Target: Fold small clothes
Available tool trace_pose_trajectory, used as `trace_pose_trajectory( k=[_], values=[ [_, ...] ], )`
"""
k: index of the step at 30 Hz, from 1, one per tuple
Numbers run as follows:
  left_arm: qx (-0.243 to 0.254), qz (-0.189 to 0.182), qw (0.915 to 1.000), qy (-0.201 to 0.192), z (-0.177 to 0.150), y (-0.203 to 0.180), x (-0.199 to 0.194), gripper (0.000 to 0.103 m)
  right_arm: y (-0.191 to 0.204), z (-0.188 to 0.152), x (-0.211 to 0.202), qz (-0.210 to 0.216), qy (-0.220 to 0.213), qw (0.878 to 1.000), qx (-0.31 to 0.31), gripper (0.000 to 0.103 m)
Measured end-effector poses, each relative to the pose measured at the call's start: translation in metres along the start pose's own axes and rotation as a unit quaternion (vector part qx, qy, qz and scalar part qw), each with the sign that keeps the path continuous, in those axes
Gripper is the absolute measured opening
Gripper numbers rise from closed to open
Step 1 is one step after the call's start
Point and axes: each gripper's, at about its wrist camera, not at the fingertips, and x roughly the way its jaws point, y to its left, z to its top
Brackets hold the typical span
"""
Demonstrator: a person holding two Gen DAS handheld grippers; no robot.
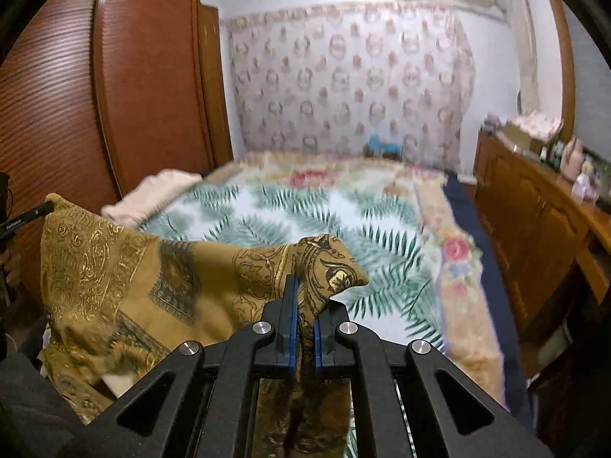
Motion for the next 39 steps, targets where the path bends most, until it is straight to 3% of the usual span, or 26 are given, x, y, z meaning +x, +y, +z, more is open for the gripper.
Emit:
trace_pose_trajectory(
  k=[10, 16, 19, 22, 23, 25, 27, 28, 32, 34, 36, 39],
  values=[
    [0.014, -0.011, 0.9960, -0.088, 0.047, -0.013, -0.039, 0.006, 0.020, 0.031, -0.087, -0.006, -0.102, 0.994, -0.032, 0.005],
    [0.032, 0.005, 0.9938, -0.107, 0.092, -0.007, -0.015, 0.006, 0.019, 0.063, -0.098, -0.011, -0.133, 0.990, -0.053, 0.005],
    [0.045, 0.031, 0.9937, -0.097, 0.122, -0.003, 0.024, 0.006, 0.011, 0.091, -0.071, -0.020, -0.128, 0.990, -0.058, 0.005],
    [0.063, 0.072, 0.9919, -0.083, 0.145, 0.006, 0.080, 0.006, 0.007, 0.120, -0.018, -0.048, -0.111, 0.990, -0.066, 0.005],
    [0.067, 0.077, 0.9923, -0.069, 0.149, 0.011, 0.100, 0.006, 0.004, 0.131, 0.008, -0.064, -0.101, 0.991, -0.059, 0.005],
    [0.062, 0.094, 0.9936, -0.003, 0.152, 0.031, 0.159, 0.017, 0.001, 0.149, 0.065, -0.084, -0.057, 0.994, -0.030, 0.006],
    [0.046, 0.079, 0.9952, 0.034, 0.145, 0.048, 0.194, 0.022, -0.006, 0.151, 0.124, -0.117, 0.008, 0.993, -0.005, 0.022],
    [0.042, 0.085, 0.9944, 0.048, 0.137, 0.055, 0.207, 0.033, -0.011, 0.146, 0.145, -0.136, 0.028, 0.990, 0.007, 0.031],
    [0.046, 0.064, 0.9946, 0.067, 0.104, 0.056, 0.213, 0.052, -0.015, 0.112, 0.185, -0.146, 0.064, 0.987, 0.035, 0.044],
    [0.044, 0.053, 0.9945, 0.079, 0.089, 0.053, 0.212, 0.068, -0.009, 0.098, 0.189, -0.137, 0.067, 0.988, 0.030, 0.051],
    [0.038, 0.043, 0.9943, 0.090, 0.075, 0.046, 0.206, 0.074, -0.004, 0.082, 0.190, -0.129, 0.078, 0.988, 0.024, 0.052],
    [0.032, 0.039, 0.9935, 0.102, 0.058, 0.040, 0.196, 0.074, -0.004, 0.052, 0.173, -0.111, 0.086, 0.990, 0.023, 0.052]
  ],
)
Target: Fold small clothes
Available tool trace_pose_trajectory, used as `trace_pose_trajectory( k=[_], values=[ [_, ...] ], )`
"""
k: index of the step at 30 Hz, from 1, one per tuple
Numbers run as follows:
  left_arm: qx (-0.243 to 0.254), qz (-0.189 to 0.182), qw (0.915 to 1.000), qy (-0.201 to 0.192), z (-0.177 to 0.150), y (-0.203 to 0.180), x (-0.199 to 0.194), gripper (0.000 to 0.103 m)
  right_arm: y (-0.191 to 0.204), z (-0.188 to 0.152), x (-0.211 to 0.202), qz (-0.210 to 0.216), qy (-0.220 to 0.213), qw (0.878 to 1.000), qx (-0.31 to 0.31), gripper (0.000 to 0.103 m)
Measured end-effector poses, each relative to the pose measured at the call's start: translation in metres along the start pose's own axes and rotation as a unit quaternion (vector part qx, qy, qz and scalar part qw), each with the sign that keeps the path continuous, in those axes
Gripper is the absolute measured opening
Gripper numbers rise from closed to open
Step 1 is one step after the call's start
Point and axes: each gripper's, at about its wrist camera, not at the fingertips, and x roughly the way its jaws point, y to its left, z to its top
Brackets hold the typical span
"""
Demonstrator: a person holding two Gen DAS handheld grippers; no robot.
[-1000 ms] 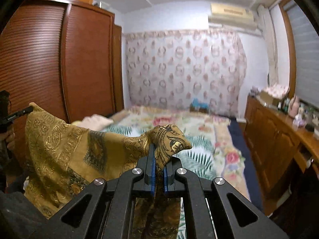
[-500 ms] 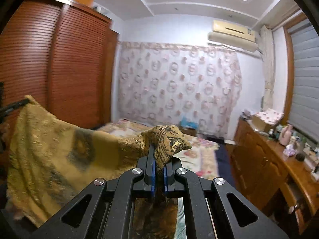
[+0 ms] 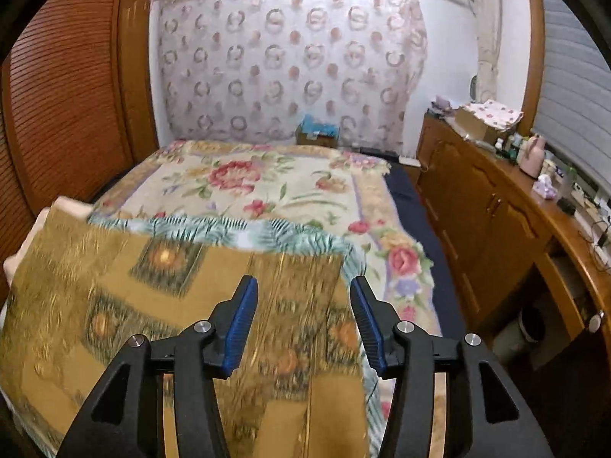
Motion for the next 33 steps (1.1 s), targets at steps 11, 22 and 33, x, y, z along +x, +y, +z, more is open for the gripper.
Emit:
trace_pose_trajectory(
  k=[11, 22, 33],
  values=[
    [0.015, -0.012, 0.9987, 0.048, -0.070, -0.033, -0.012, 0.074, -0.058, -0.050, -0.033, 0.067, 0.043, 0.997, 0.025, 0.052],
    [-0.001, -0.027, 0.9966, 0.078, -0.095, -0.027, -0.004, 0.042, -0.057, -0.063, -0.036, 0.053, 0.074, 0.996, 0.003, 0.052],
    [0.005, 0.005, 0.9957, 0.093, -0.097, -0.020, 0.015, 0.019, -0.042, -0.070, -0.033, 0.040, 0.069, 0.997, -0.012, 0.052]
  ],
)
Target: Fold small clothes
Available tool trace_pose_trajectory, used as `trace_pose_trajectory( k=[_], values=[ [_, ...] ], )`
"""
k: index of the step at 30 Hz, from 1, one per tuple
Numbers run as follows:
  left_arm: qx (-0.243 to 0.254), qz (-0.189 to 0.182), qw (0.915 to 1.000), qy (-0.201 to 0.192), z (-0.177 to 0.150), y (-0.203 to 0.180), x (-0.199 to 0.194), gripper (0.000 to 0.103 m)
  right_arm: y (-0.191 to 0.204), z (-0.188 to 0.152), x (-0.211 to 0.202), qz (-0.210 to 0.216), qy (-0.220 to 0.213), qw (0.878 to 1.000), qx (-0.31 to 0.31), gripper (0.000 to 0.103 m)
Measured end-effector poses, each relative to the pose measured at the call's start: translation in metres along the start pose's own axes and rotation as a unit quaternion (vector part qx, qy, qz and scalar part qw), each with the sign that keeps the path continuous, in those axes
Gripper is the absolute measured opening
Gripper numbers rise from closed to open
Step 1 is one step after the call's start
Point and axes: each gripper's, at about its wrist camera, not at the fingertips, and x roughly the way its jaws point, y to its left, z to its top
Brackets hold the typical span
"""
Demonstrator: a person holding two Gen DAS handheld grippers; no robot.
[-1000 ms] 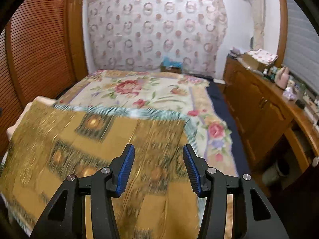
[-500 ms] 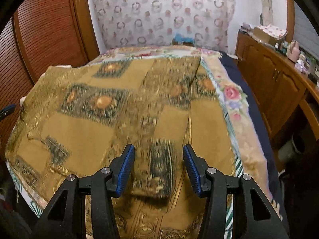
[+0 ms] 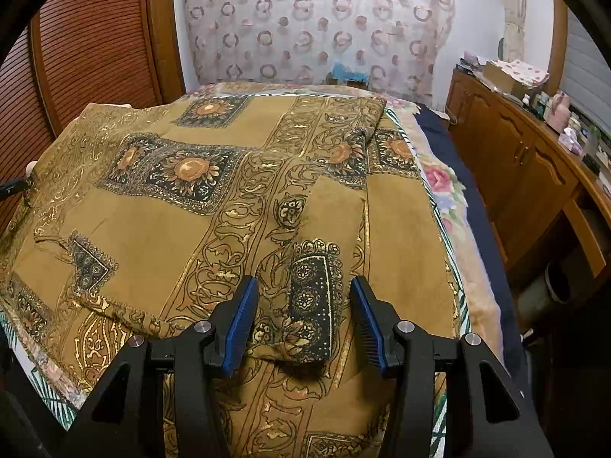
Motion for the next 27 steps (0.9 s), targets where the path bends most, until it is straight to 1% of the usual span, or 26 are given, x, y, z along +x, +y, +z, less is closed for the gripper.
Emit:
trace_pose_trajectory(
  k=[7, 11, 13, 14, 15, 17, 23, 26, 27],
  values=[
    [-0.006, 0.024, 0.9995, 0.021, -0.002, 0.005, 0.012, 0.019, 0.004, -0.003, 0.007, -0.001, -0.001, 1.000, 0.000, 0.052],
    [-0.013, 0.023, 0.9992, 0.030, -0.002, 0.008, 0.017, 0.019, 0.003, -0.003, 0.006, -0.001, -0.001, 1.000, 0.000, 0.052],
    [-0.008, 0.020, 0.9994, 0.025, -0.002, 0.006, 0.015, 0.019, 0.003, -0.003, 0.006, -0.001, -0.001, 1.000, 0.000, 0.052],
    [-0.001, 0.017, 0.9996, 0.021, -0.002, 0.004, 0.012, 0.016, 0.003, -0.003, 0.006, -0.001, -0.001, 1.000, 0.000, 0.052],
    [0.003, 0.017, 0.9997, 0.019, -0.002, 0.002, 0.011, 0.009, 0.003, -0.003, 0.006, -0.001, -0.001, 1.000, 0.000, 0.052],
    [0.009, 0.016, 0.9998, 0.011, -0.001, -0.003, 0.006, 0.006, 0.003, -0.003, 0.006, -0.001, -0.001, 1.000, 0.000, 0.052],
    [0.013, 0.010, 0.9998, -0.014, 0.008, -0.012, -0.007, 0.005, 0.003, -0.003, 0.005, 0.000, -0.001, 1.000, 0.000, 0.052],
    [0.015, 0.005, 0.9997, -0.020, 0.011, -0.017, -0.012, 0.005, 0.001, -0.002, 0.010, 0.000, -0.002, 1.000, 0.002, 0.052],
    [0.016, 0.005, 0.9996, -0.021, 0.012, -0.019, -0.012, 0.005, 0.001, -0.002, 0.010, -0.001, -0.002, 1.000, 0.004, 0.050]
  ],
)
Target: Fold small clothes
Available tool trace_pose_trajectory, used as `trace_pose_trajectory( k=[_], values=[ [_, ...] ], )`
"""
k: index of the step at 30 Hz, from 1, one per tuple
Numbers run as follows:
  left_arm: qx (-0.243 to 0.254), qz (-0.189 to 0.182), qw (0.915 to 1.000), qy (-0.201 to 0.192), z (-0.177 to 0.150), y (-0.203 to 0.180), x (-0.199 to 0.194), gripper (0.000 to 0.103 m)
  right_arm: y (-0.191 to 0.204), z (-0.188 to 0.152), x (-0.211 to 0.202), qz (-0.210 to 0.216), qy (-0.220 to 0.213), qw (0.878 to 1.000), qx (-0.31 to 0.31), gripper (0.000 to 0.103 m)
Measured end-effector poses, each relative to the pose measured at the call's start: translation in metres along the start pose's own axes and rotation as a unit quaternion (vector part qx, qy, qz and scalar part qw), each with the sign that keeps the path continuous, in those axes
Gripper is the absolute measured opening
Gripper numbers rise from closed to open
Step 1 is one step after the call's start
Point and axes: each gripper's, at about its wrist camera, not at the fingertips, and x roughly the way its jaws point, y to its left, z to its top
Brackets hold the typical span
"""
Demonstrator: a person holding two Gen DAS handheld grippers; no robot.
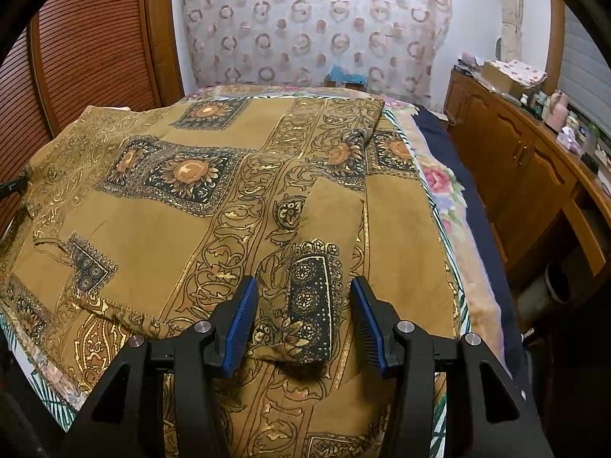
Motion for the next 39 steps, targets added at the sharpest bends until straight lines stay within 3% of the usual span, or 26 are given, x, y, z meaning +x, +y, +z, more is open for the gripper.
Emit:
trace_pose_trajectory(
  k=[4, 8, 17, 24, 29, 35, 39],
  values=[
    [0.002, -0.006, 0.9999, -0.009, 0.004, -0.006, -0.007, 0.004, -0.006, 0.001, -0.001, 0.019, -0.004, 1.000, 0.018, 0.021],
    [0.000, -0.019, 0.9995, -0.027, 0.008, -0.012, -0.021, 0.004, -0.007, 0.001, -0.003, 0.032, -0.008, 0.999, 0.026, 0.007],
    [-0.011, -0.047, 0.9960, -0.075, 0.015, -0.020, -0.065, 0.004, -0.004, 0.017, -0.042, 0.036, -0.064, 0.997, 0.013, 0.003],
    [-0.027, -0.063, 0.9937, -0.089, 0.013, -0.014, -0.091, 0.004, -0.014, 0.020, -0.078, 0.033, -0.101, 0.994, 0.017, 0.003],
    [-0.030, -0.047, 0.9964, -0.063, -0.015, -0.014, -0.093, 0.004, -0.023, 0.004, -0.093, 0.032, -0.105, 0.994, 0.025, 0.003],
    [-0.038, -0.028, 0.9988, -0.011, -0.047, -0.015, -0.065, 0.004, -0.023, -0.019, -0.060, 0.020, -0.055, 0.998, 0.030, 0.003],
    [-0.044, -0.025, 0.9987, 0.005, -0.058, -0.010, -0.061, 0.005, -0.024, -0.022, -0.047, 0.016, -0.046, 0.998, 0.039, 0.003]
  ],
)
